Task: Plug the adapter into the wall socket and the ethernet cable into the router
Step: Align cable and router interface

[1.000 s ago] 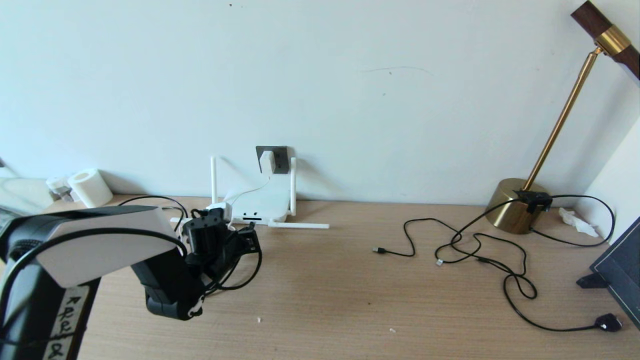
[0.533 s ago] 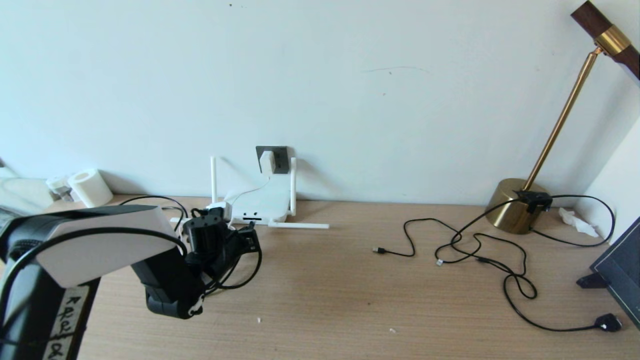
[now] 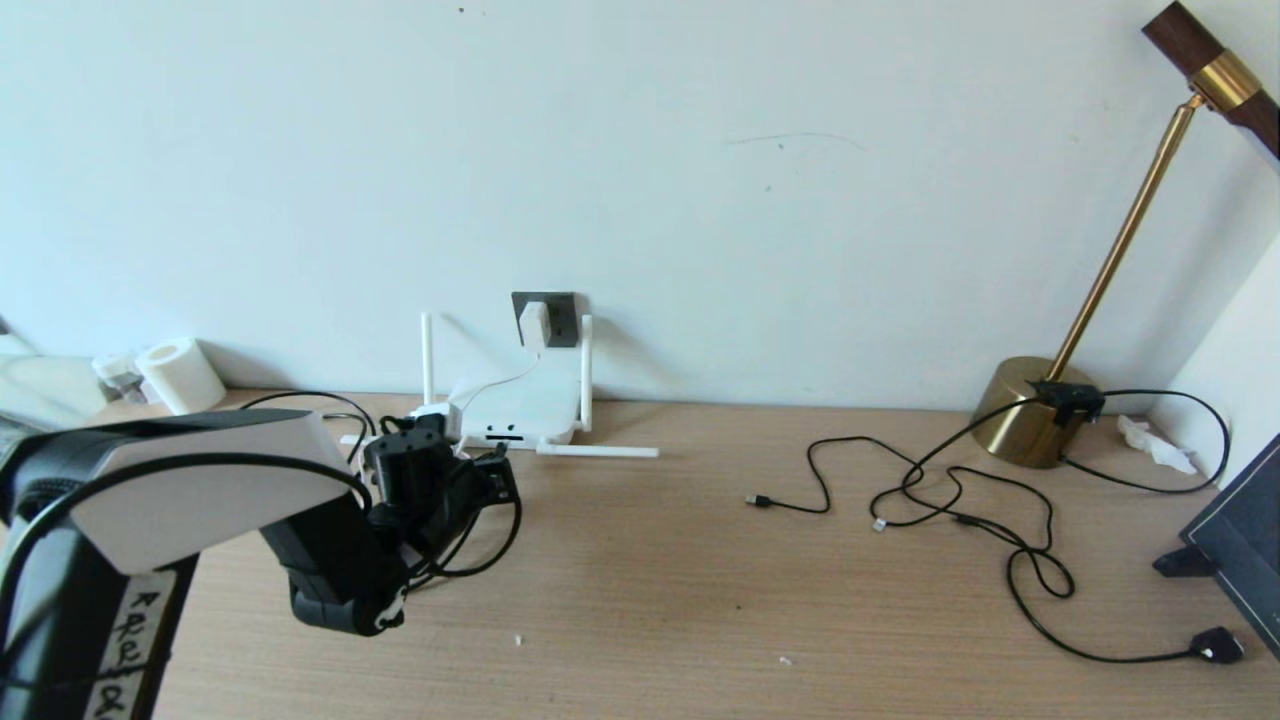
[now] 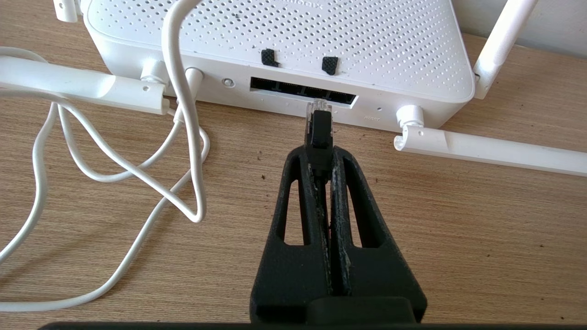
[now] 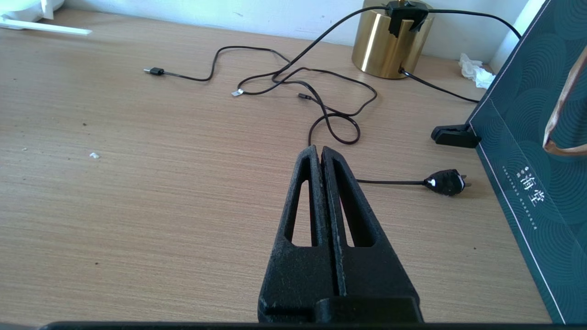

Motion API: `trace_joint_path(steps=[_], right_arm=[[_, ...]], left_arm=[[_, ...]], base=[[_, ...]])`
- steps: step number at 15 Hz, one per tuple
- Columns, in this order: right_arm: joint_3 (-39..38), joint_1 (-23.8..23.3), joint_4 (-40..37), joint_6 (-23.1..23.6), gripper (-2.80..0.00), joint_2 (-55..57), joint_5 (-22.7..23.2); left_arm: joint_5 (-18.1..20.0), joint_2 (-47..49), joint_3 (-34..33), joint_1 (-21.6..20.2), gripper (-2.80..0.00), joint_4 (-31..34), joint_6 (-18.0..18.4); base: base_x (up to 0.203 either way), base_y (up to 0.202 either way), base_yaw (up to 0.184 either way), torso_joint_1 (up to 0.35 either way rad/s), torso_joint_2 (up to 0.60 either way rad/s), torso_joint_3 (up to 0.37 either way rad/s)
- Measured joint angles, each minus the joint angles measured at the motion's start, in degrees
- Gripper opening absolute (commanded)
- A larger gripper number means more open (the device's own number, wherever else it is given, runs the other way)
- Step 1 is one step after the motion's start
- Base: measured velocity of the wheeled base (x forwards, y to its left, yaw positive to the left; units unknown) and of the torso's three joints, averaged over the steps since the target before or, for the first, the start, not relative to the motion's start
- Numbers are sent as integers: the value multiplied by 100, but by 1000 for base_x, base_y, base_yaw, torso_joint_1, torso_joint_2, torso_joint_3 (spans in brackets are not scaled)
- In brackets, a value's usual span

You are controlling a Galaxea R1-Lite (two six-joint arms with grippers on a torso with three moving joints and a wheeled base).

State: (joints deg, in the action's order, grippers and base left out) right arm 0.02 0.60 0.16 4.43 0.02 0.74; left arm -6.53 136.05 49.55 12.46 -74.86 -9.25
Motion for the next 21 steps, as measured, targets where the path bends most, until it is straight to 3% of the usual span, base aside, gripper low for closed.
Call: trace_joint_path(steps=[21], right_arm=[[2, 0, 0, 0, -280, 0, 2]], left_arm=[[9, 78, 229, -15, -280, 183, 0]], base=[[0, 0, 0, 0, 0, 0]])
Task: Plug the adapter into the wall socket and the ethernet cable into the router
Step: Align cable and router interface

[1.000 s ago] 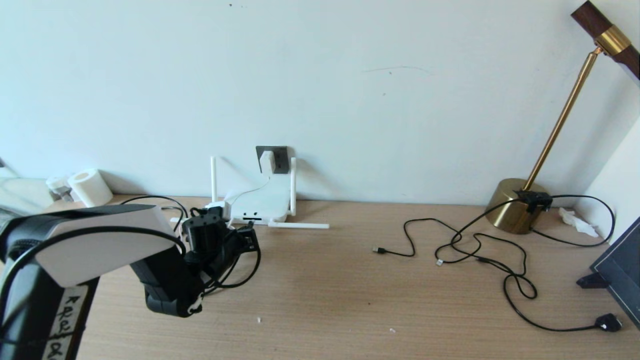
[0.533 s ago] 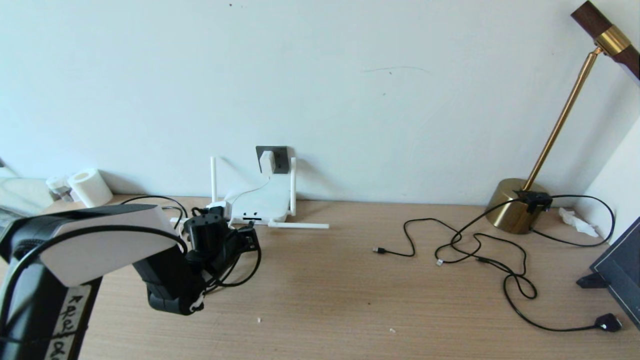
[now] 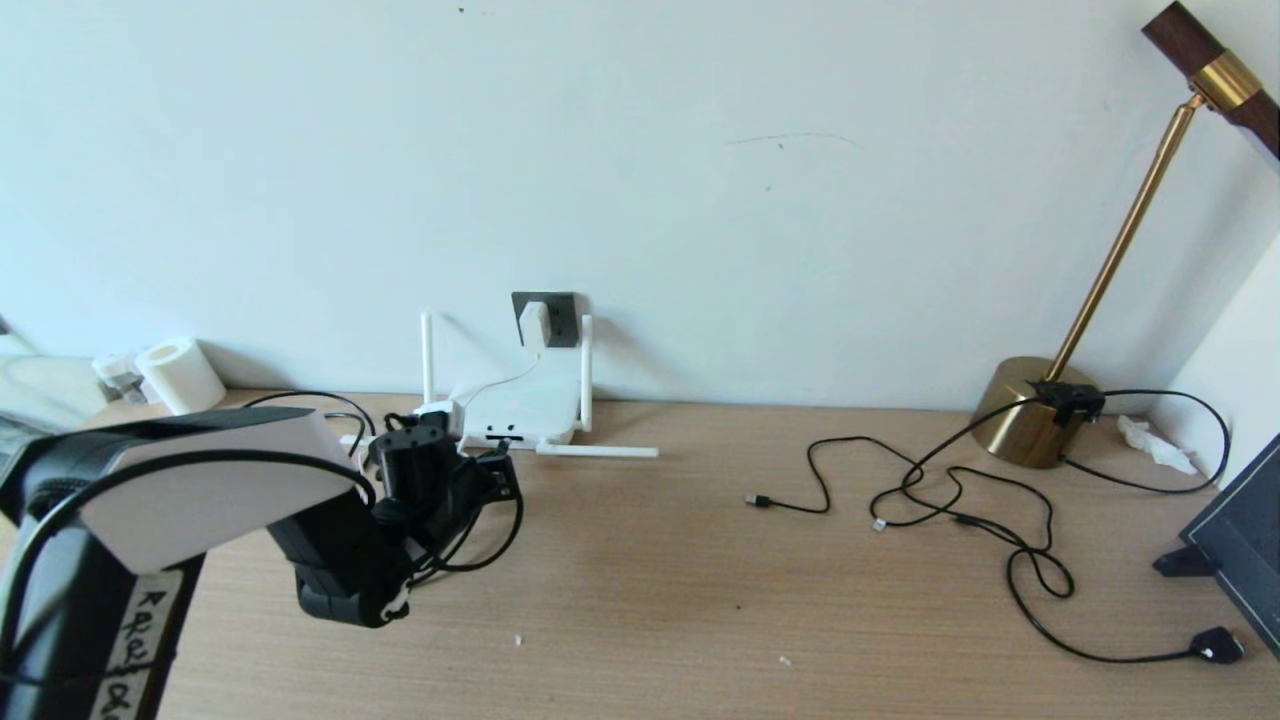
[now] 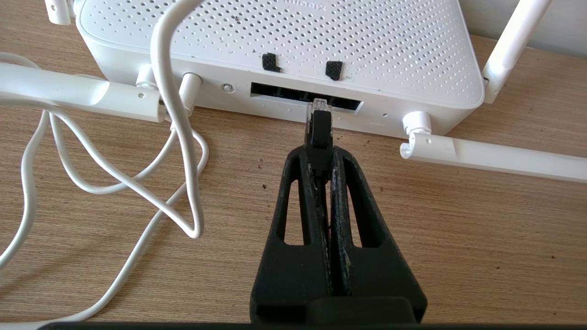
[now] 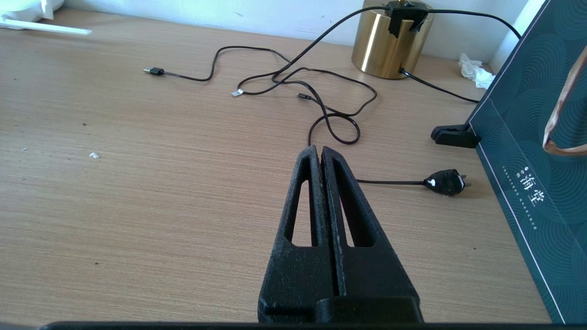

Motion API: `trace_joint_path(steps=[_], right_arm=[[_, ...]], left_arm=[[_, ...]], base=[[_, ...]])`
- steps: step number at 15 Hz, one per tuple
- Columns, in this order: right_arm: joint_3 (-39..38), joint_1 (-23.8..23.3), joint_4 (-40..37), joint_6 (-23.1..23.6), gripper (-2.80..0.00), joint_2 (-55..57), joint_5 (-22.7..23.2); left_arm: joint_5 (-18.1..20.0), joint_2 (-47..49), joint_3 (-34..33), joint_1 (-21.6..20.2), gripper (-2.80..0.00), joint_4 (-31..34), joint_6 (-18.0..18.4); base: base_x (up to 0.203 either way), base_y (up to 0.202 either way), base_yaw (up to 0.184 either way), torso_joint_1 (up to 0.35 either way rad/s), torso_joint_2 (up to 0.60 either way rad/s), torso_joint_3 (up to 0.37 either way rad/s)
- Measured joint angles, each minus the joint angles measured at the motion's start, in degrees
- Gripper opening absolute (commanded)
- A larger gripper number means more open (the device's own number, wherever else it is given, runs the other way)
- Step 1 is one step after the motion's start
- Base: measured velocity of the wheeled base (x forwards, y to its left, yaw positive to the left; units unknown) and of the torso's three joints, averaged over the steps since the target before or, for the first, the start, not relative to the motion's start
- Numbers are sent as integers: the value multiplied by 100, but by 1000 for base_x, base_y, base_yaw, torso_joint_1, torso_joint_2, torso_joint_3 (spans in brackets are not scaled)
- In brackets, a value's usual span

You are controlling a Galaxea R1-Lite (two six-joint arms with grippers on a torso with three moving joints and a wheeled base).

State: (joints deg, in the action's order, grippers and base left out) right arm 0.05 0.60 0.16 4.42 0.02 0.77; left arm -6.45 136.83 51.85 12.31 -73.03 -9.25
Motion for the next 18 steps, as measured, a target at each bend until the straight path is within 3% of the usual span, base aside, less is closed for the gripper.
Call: trace_joint_path(steps=[18], right_arm=[[-2, 0, 0, -4, -280, 0, -4]], left_arm=[[-3, -39, 124, 9, -280, 176, 18]], base=[[0, 0, 0, 0, 0, 0]])
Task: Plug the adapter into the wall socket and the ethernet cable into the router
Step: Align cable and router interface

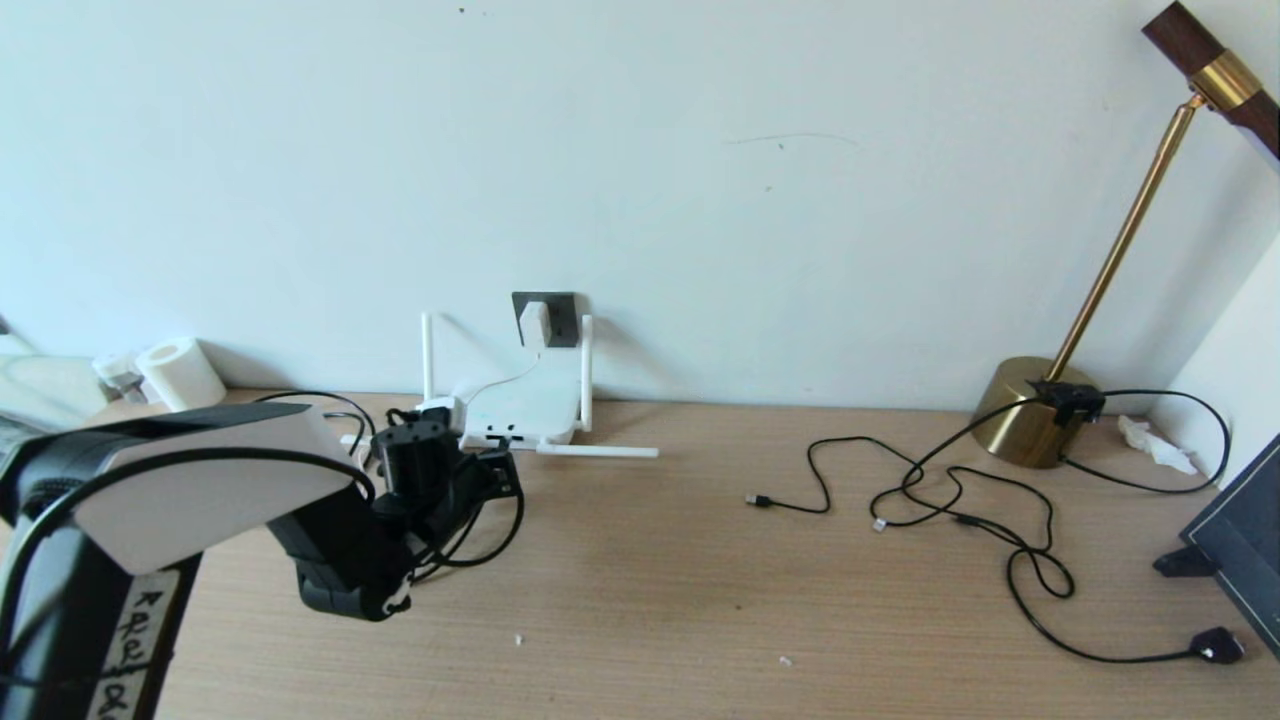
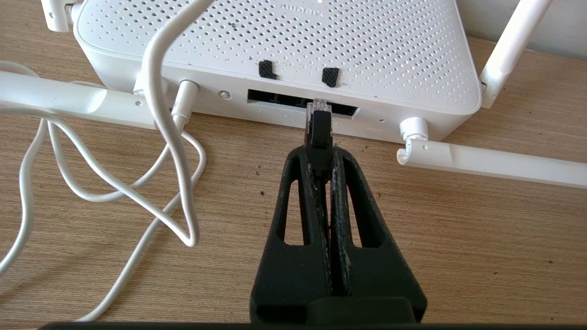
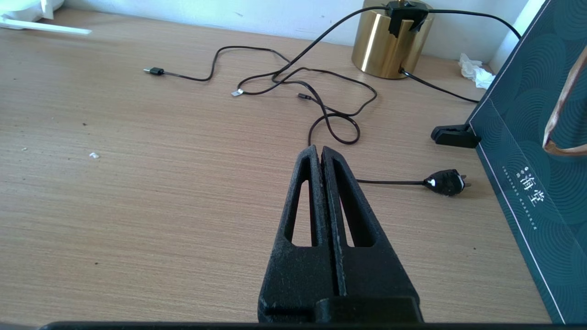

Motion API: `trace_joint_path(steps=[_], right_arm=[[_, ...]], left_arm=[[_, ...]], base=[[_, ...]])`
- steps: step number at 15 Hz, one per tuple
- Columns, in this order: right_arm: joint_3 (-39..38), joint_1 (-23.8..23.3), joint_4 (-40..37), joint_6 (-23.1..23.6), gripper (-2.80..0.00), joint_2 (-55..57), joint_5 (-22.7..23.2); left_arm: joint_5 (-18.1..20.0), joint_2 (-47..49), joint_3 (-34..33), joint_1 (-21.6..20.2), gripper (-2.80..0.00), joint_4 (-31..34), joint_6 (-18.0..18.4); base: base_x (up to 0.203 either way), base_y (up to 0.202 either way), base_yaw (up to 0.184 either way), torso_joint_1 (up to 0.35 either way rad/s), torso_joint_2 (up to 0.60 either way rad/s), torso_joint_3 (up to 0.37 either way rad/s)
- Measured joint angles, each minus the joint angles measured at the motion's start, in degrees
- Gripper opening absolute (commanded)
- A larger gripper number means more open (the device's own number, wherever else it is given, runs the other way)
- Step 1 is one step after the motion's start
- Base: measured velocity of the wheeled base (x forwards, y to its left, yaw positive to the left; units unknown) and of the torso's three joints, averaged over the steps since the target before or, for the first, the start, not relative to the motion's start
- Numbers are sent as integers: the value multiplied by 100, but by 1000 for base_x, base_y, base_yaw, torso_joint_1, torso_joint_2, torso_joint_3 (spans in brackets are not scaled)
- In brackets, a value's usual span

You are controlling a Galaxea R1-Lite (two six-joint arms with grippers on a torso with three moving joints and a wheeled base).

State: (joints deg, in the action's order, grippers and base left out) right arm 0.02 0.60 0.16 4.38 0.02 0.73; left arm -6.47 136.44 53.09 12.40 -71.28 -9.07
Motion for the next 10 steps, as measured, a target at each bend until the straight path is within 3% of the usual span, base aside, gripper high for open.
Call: trace_joint_path(steps=[10], right_arm=[[0, 0, -1, 3, -280, 0, 6]], left_arm=[[-5, 2, 111, 35, -280, 25, 8]], base=[[0, 0, 0, 0, 0, 0]])
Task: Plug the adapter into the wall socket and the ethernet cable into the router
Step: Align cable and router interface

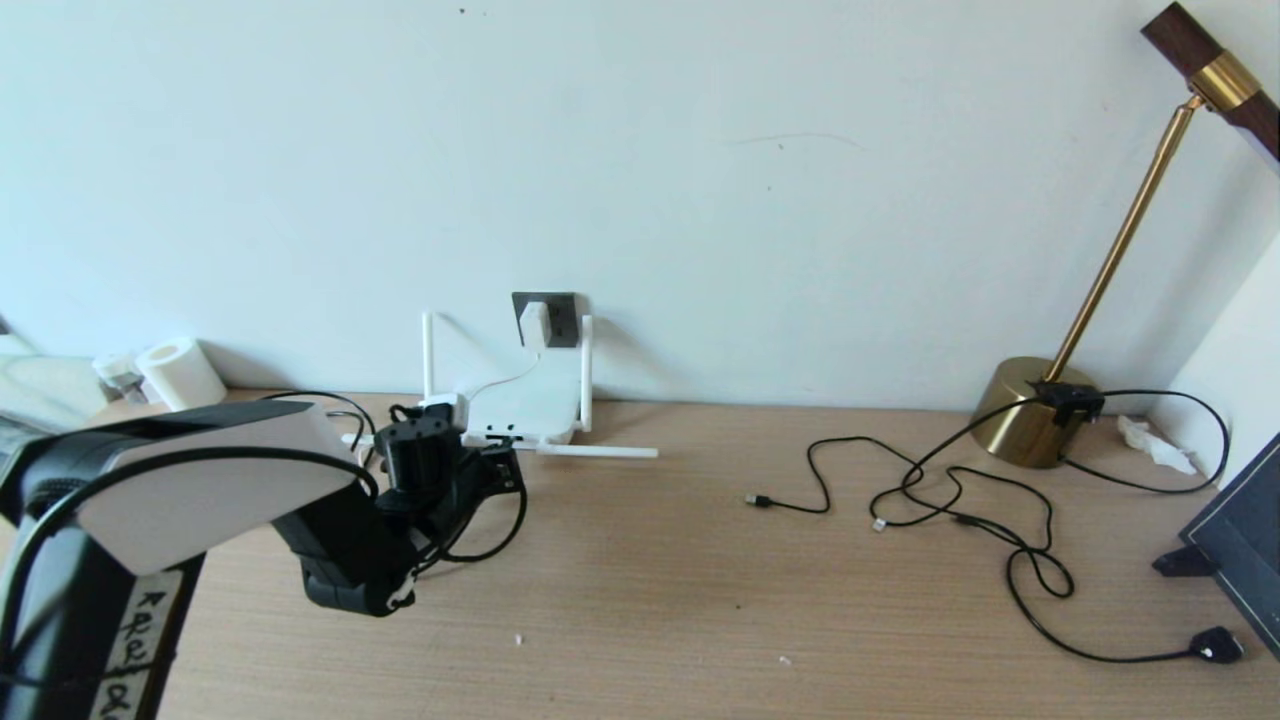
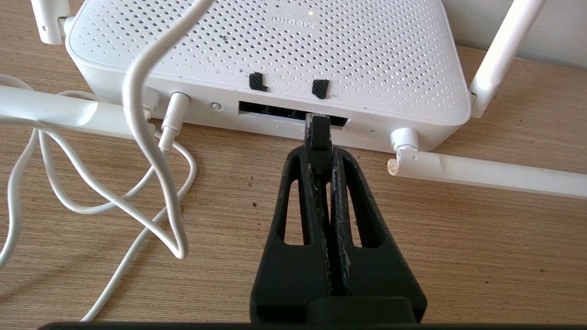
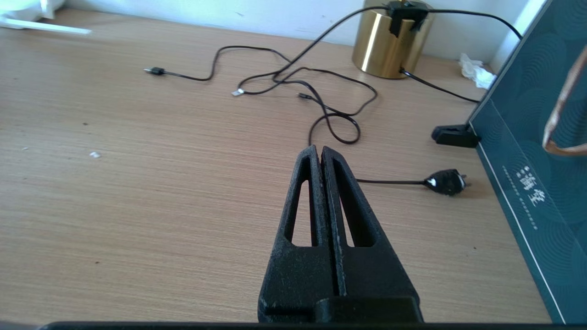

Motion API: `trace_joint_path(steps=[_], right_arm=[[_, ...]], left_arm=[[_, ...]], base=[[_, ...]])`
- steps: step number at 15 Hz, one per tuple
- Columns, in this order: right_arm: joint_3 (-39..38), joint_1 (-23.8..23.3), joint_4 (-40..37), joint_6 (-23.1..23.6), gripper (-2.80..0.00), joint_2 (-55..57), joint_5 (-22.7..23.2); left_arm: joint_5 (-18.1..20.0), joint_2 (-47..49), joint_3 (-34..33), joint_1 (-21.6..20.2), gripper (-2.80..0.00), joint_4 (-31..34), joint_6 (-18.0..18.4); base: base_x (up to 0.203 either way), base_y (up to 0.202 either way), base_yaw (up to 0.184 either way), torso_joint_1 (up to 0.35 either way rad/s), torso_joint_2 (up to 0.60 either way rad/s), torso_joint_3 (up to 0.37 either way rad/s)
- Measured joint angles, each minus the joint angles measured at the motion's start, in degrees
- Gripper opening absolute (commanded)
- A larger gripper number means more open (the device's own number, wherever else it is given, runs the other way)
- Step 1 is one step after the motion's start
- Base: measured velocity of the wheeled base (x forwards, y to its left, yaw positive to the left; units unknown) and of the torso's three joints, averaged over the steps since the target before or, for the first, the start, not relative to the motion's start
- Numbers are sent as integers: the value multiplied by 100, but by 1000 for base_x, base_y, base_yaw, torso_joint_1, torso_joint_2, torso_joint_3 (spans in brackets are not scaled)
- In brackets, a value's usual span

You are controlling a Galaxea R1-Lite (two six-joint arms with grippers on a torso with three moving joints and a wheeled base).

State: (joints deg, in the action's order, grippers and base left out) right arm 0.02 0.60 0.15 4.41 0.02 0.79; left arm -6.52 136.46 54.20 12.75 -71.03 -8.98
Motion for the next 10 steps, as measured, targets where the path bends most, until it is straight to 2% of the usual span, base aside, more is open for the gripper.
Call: trace_joint_path(steps=[10], right_arm=[[0, 0, -1, -1, -280, 0, -5]], left_arm=[[-9, 12, 37, 9, -280, 32, 1]], base=[[0, 0, 0, 0, 0, 0]])
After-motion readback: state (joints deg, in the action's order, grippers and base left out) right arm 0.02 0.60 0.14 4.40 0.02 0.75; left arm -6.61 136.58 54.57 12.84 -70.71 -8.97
